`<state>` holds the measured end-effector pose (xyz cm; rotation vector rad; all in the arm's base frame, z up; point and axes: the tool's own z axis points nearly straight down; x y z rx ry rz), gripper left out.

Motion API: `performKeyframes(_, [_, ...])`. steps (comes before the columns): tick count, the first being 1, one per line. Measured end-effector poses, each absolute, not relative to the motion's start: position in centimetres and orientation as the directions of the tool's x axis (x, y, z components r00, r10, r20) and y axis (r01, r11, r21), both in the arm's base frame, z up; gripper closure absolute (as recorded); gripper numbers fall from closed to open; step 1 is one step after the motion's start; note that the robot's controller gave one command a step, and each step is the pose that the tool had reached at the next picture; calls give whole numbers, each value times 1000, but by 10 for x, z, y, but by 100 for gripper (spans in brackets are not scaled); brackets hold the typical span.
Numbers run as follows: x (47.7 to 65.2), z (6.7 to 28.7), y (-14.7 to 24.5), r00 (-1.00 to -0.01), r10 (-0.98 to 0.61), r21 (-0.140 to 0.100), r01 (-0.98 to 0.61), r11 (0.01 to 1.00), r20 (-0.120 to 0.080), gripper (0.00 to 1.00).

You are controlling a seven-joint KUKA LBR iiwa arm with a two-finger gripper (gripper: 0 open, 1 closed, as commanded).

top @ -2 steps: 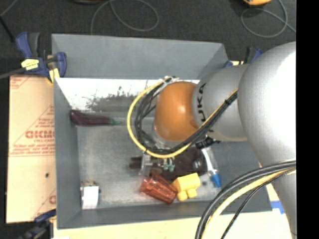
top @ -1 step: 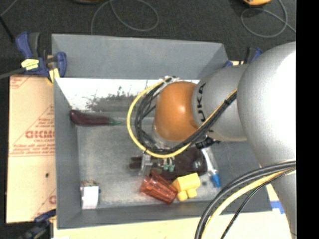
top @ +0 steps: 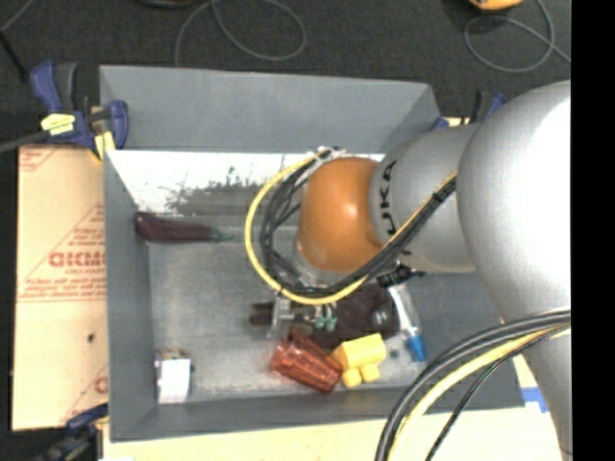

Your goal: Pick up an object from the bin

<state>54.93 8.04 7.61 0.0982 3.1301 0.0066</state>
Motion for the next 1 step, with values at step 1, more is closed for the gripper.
performKeyframes(1, [560, 186, 77, -995, 102, 6, 102, 995, -12, 100])
